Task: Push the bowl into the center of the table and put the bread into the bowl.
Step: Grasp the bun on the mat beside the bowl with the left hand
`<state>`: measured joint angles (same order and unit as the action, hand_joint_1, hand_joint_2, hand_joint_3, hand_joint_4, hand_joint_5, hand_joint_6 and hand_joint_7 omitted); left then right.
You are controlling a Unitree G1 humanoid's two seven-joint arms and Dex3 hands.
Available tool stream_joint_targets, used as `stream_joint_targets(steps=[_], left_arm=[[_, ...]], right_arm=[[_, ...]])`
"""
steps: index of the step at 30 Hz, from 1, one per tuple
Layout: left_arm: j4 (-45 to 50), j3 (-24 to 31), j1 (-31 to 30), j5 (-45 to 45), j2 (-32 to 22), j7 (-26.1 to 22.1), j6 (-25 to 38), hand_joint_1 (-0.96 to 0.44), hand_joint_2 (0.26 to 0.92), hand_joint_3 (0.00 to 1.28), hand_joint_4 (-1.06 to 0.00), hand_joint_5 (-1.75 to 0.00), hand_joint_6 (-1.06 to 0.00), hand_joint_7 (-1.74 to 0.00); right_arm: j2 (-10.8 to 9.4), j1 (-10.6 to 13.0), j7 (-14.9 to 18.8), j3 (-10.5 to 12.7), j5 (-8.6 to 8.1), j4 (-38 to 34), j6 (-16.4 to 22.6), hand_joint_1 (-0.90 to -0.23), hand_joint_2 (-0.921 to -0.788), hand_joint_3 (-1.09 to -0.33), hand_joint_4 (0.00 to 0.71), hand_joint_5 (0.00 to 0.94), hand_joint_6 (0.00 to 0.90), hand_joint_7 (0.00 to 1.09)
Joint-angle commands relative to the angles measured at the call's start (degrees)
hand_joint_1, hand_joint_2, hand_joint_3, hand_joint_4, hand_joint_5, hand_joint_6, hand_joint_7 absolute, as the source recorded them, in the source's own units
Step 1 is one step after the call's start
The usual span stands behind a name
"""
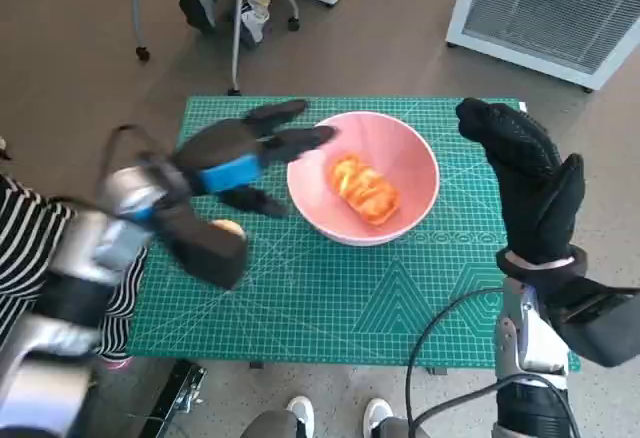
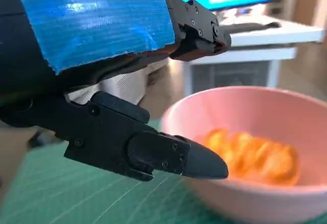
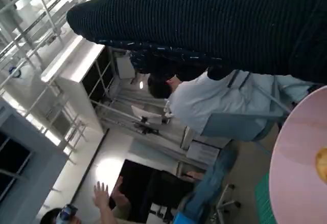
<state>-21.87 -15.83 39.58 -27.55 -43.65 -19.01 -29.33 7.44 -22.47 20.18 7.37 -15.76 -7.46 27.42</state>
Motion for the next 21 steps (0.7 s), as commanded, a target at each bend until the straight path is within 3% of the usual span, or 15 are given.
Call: stream_joint_targets(steps=[1, 5, 10, 15, 21], left_arm=[[4.18, 3.81, -3.79, 5.3, -4.54, -7.29, 2.84, -0.67, 0.852, 0.01, -0.08, -0.02, -0.27, -0.03], [6.53, 5.77, -6.38, 9.44, -7.12, -13.78, 5.93, -0.56, 0.788, 0.01, -0.09, -0.01, -0.29, -0.03], [8.52, 7.18, -8.44, 14.02, -9.65, -21.68, 9.15, -0.22, 0.705, 0.0, -0.09, 0.0, -0.28, -0.01], [9.93, 7.46, -9.44, 16.85, -11.26, -28.45, 12.35, -0.04, 0.693, 0.0, -0.06, 0.0, -0.27, -0.01], [12.01, 7.44, -10.31, 16.89, -11.03, -31.52, 16.55, 0.05, 0.696, 0.01, -0.04, 0.0, -0.25, 0.0]], right_arm=[[-0.39, 1.69, -0.24, -0.15, -0.56, 0.45, -1.35, -0.69, -0.921, -0.706, 0.194, 0.0, 0.142, 0.35], [-0.32, 1.69, 0.02, 0.02, -0.86, 0.35, -1.48, -0.691, -0.921, -0.705, 0.194, 0.0, 0.142, 0.35], [-0.25, 1.59, 0.24, 0.14, -1.14, 0.08, -1.47, -0.691, -0.921, -0.704, 0.194, 0.0, 0.141, 0.35], [-0.29, 1.27, 0.49, 0.23, -1.46, -0.57, -1.46, -0.691, -0.921, -0.704, 0.194, 0.0, 0.141, 0.35], [-0.39, 1.07, 0.63, 0.08, -1.58, -0.86, -1.42, -0.691, -0.921, -0.704, 0.194, 0.0, 0.14, 0.35]])
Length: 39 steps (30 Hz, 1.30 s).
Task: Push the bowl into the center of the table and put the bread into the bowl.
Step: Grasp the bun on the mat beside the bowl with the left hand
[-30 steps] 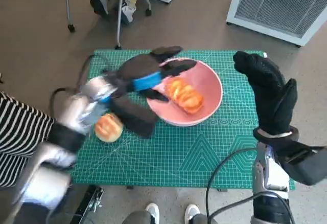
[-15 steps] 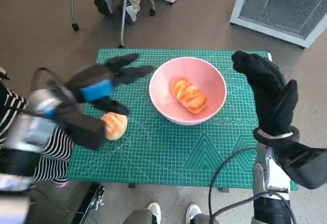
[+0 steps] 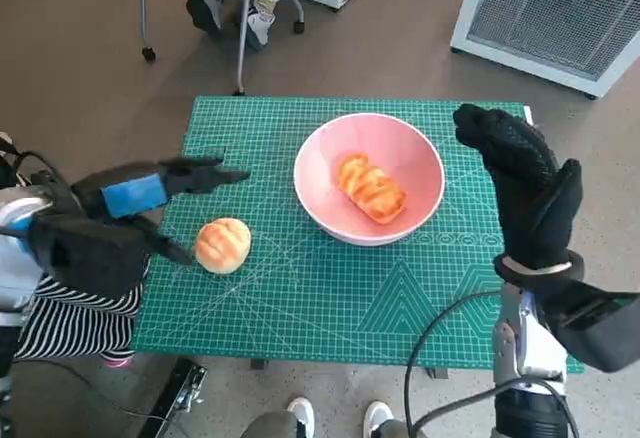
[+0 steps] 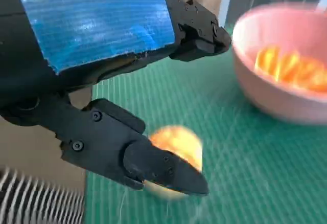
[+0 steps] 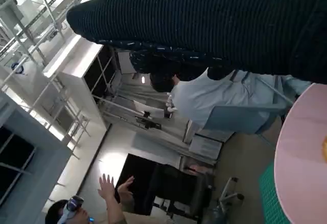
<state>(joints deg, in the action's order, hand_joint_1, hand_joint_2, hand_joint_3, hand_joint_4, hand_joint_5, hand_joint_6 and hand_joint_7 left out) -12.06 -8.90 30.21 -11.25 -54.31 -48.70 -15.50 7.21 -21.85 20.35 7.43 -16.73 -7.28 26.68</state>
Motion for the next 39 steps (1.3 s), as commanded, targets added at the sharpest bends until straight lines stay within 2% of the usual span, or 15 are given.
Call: stream_joint_targets(steps=[1, 7, 15, 24, 32, 39], left_arm=[[2.63, 0.58, -1.21, 0.4, -0.29, -1.9, 3.22, 0.05, 0.696, 0.01, -0.04, 0.0, -0.25, 0.0], [3.38, 0.19, -2.59, -1.16, 0.95, -0.34, 3.94, 0.05, 0.696, 0.0, -0.04, 0.0, -0.25, 0.0], [2.29, -1.49, -2.56, -2.57, 2.98, -0.6, 4.5, 0.04, 0.696, 0.0, -0.06, -0.01, -0.25, 0.0], [-4.57, -4.59, -0.55, -6.01, 6.63, 1.09, 2.92, 0.02, 0.704, 0.01, -0.06, 0.0, -0.25, 0.0], [-12.98, -8.29, 1.64, -12.0, 10.24, 5.76, 1.24, 0.03, 0.707, 0.01, -0.06, 0.0, -0.24, 0.0], [-17.97, -11.44, 3.46, -17.17, 12.5, 8.3, 2.25, 0.05, 0.716, 0.01, -0.08, -0.01, -0.25, -0.01]], right_arm=[[-0.17, 0.47, 0.49, -0.01, -0.66, -1.04, -0.68, -0.691, -0.921, -0.704, 0.195, 0.0, 0.14, 0.35], [-0.3, 0.29, 0.6, -0.23, -0.72, -1.34, -0.69, -0.691, -0.921, -0.704, 0.195, 0.0, 0.14, 0.36], [0.02, 0.58, 0.85, -0.31, -1.21, -1.3, -0.88, -0.691, -0.921, -0.704, 0.195, 0.0, 0.138, 0.36], [0.05, 1.13, 1.02, -0.31, -1.25, -1.14, -0.96, -0.691, -0.921, -0.707, 0.192, 0.0, 0.135, 0.36], [0.17, 1.73, 0.85, -0.27, -1.12, -0.51, -1.17, -0.694, -0.921, -0.708, 0.192, 0.0, 0.134, 0.36], [0.38, 1.9, 0.77, -0.07, -1.26, -0.11, -1.65, -0.694, -0.921, -0.713, 0.192, 0.0, 0.133, 0.36]])
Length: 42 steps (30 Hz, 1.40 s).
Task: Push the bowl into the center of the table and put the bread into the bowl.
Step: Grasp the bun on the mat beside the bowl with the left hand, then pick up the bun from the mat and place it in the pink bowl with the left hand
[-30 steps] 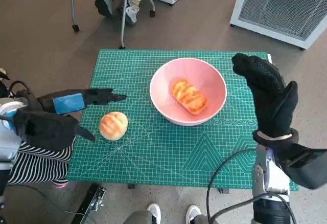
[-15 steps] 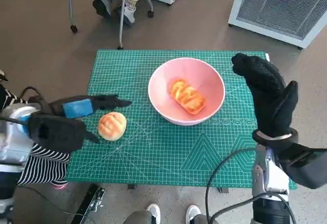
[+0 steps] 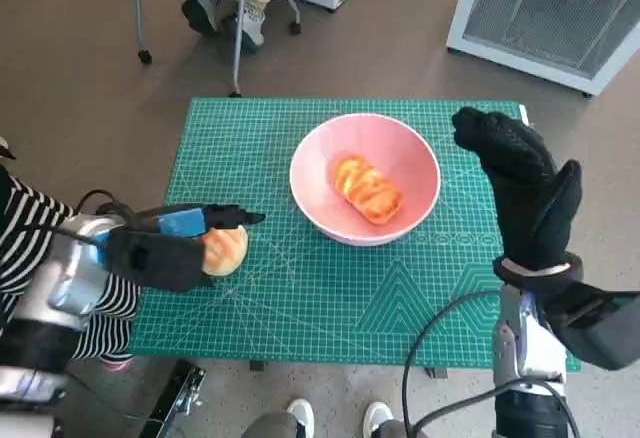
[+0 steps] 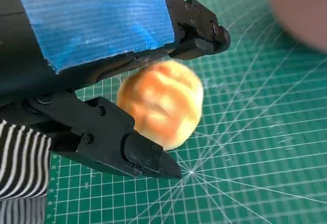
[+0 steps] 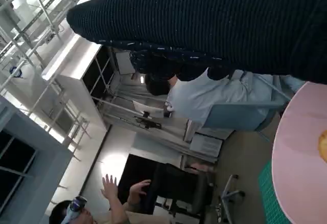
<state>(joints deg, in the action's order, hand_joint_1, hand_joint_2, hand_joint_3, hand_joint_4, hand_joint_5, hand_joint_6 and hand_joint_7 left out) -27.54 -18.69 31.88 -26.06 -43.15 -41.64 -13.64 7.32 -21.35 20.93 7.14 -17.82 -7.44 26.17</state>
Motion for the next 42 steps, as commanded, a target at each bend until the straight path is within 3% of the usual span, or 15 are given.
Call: stream_joint_targets(steps=[1, 4, 9, 12, 14, 15, 16, 18, 20, 33, 42], left_arm=[[-3.21, -2.08, 2.16, -2.93, 1.69, 1.35, 0.7, 0.05, 0.716, 0.01, -0.09, -0.01, -0.25, -0.01], [-4.87, -3.49, 3.18, -5.01, 2.66, 1.76, 2.47, 0.07, 0.729, 0.02, -0.16, -0.02, -0.32, -0.02], [-3.53, -4.29, 3.43, -7.39, 2.79, 2.71, 4.94, 0.08, 0.768, 0.04, -0.38, -0.03, -0.52, -0.05], [-1.95, -3.72, 2.8, -7.93, 2.26, 4.79, 4.24, 0.08, 0.791, 0.06, -0.6, -0.06, -0.66, -0.07], [-0.75, -2.91, 2.29, -7.8, 1.83, 6.22, 3.48, 0.09, 0.811, 0.06, -0.8, -0.12, -0.78, -0.11], [-0.28, -2.57, 2.1, -7.69, 1.65, 6.74, 3.17, 0.09, 0.811, 0.06, -0.8, -0.12, -0.78, -0.11], [0.55, -1.95, 1.85, -7.34, 1.27, 7.41, 2.58, 0.05, 0.865, 0.06, -0.77, -0.62, -0.68, -0.63], [2.36, -0.72, 1.44, -6.57, 0.52, 8.41, 1.68, 0.02, 0.892, 0.06, -0.75, -0.88, -0.64, -0.89], [4.47, 0.71, 1.12, -5.77, -0.16, 9.04, 1.16, 0.01, 0.908, 0.05, -0.75, -1.03, -0.64, -1.03], [17.18, 10.14, 0.69, 0.19, -1.35, 10.06, 1.62, 0.0, 0.915, 0.02, -0.79, -1.07, -0.66, -1.11], [22.76, 12.5, 5.4, 2.01, 0.51, 10.51, 3.51, 0.0, 0.915, 0.01, -0.8, -1.07, -0.65, -1.1]], right_arm=[[0.28, 1.41, 0.18, 0.25, -0.21, 0.03, -1.21, -0.694, -0.921, -0.713, 0.192, 0.0, 0.133, 0.36], [0.26, 1.44, 0.14, 0.29, -0.15, -0.08, -1.29, -0.694, -0.921, -0.713, 0.192, 0.0, 0.133, 0.36], [0.22, 1.62, 0.02, 0.27, -0.01, 0.17, -1.44, -0.693, -0.921, -0.714, 0.192, 0.0, 0.132, 0.36], [0.26, 1.67, -0.05, 0.29, -0.02, 0.35, -1.66, -0.693, -0.921, -0.715, 0.191, 0.0, 0.131, 0.37], [0.29, 1.65, -0.06, 0.32, -0.07, 0.45, -1.8, -0.693, -0.921, -0.715, 0.191, 0.0, 0.13, 0.37], [0.31, 1.63, -0.05, 0.33, -0.09, 0.48, -1.84, -0.693, -0.921, -0.715, 0.191, 0.0, 0.13, 0.37], [0.32, 1.58, 0.0, 0.36, -0.19, 0.48, -1.92, -0.693, -0.921, -0.715, 0.191, 0.0, 0.13, 0.37], [0.33, 1.49, 0.08, 0.43, -0.36, 0.46, -2.08, -0.693, -0.921, -0.715, 0.191, 0.0, 0.13, 0.37], [0.32, 1.42, 0.1, 0.46, -0.4, 0.45, -2.2, -0.693, -0.921, -0.715, 0.191, 0.0, 0.129, 0.37], [0.29, 1.0, 0.1, 0.45, 0.07, -0.12, -2.03, -0.692, -0.921, -0.715, 0.194, 0.001, 0.123, 0.37], [0.49, 0.49, 0.4, 0.77, -0.26, -0.96, -2.02, -0.69, -0.921, -0.714, 0.195, 0.001, 0.115, 0.37]])
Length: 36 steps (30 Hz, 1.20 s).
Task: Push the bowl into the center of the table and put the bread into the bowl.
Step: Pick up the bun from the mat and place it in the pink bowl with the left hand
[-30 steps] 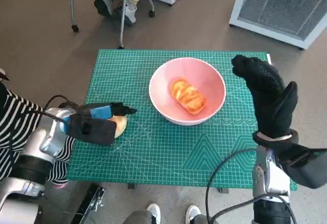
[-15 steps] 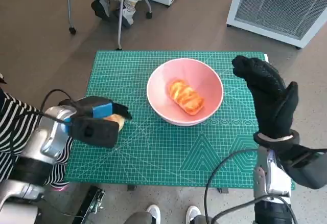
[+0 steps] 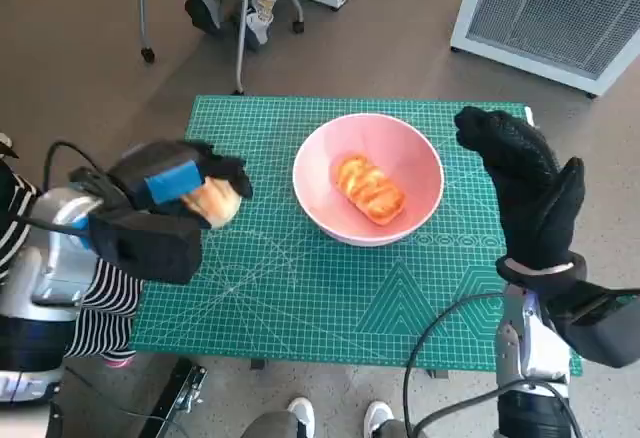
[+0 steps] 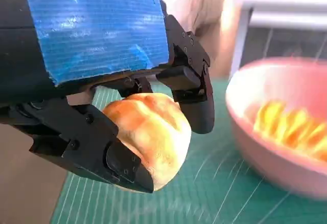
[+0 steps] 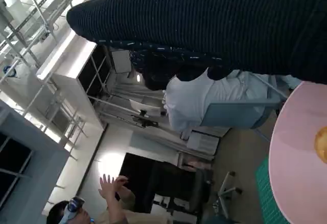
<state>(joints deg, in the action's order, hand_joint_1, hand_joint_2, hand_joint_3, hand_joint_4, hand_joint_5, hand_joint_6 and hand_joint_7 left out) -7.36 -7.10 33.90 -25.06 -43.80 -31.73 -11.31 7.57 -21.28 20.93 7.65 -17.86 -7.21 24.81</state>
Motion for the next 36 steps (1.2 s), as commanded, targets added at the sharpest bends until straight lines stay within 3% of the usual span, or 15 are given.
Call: stream_joint_targets(steps=[1, 11, 18, 26, 31, 32, 34, 36], left_arm=[[3.02, 0.85, 4.22, 1.14, 1.58, 0.55, 1.57, 0.0, 0.913, 0.01, -0.81, -1.07, -0.66, -1.1], [4.23, -1.22, 10.53, 1.23, 7.69, 0.98, 3.67, 0.0, 0.907, 0.0, -0.84, -1.05, -0.68, -1.05], [2.3, -5.89, 15.32, 0.54, 14.47, 0.27, 4.95, 0.0, 0.917, 0.01, -0.81, -1.1, -0.65, -1.07], [-10.48, -10.73, 21.92, -0.04, 19.79, 0.83, 1.12, 0.0, 0.92, 0.04, -0.78, -1.12, -0.61, -1.13], [-19.24, -12.83, 24.42, -0.78, 22.43, 3.09, -3.85, 0.0, 0.921, 0.14, -0.66, -1.2, -0.5, -1.29], [-20.46, -13.16, 24.69, -1.07, 22.71, 3.51, -4.46, -0.02, 0.876, 0.12, -0.61, -0.95, -0.47, -1.05], [-22.8, -13.8, 25.07, -1.64, 23.09, 4.19, -5.32, -0.04, 0.85, 0.08, -0.64, -0.6, -0.51, -0.73], [-24.51, -14.29, 25.27, -2.08, 23.38, 4.63, -5.86, -0.07, 0.827, 0.04, -0.6, -0.33, -0.49, -0.46]], right_arm=[[0.23, 0.39, 0.44, 0.28, -0.28, -1.25, -0.65, -0.69, -0.921, -0.715, 0.195, 0.001, 0.114, 0.37], [0.07, -0.15, 0.72, 0.26, -0.04, -2.57, 0.41, -0.689, -0.921, -0.715, 0.195, 0.001, 0.112, 0.37], [0.01, -0.01, 0.47, 0.25, 0.25, -2.65, 0.83, -0.688, -0.921, -0.716, 0.195, 0.001, 0.11, 0.37], [0.0, 0.54, 0.36, 0.27, 0.29, -2.27, 1.08, -0.688, -0.921, -0.716, 0.194, 0.0, 0.109, 0.37], [0.1, 0.95, 0.33, 0.34, 0.11, -1.56, 0.99, -0.688, -0.921, -0.717, 0.188, 0.0, 0.108, 0.37], [0.13, 1.02, 0.33, 0.36, 0.1, -1.43, 0.98, -0.688, -0.921, -0.717, 0.188, 0.0, 0.108, 0.37], [0.2, 1.05, 0.29, 0.43, 0.11, -1.26, 0.94, -0.688, -0.921, -0.716, 0.187, 0.0, 0.108, 0.37], [0.29, 1.16, 0.29, 0.51, 0.07, -1.02, 0.88, -0.685, -0.921, -0.715, 0.188, 0.0, 0.108, 0.37]])
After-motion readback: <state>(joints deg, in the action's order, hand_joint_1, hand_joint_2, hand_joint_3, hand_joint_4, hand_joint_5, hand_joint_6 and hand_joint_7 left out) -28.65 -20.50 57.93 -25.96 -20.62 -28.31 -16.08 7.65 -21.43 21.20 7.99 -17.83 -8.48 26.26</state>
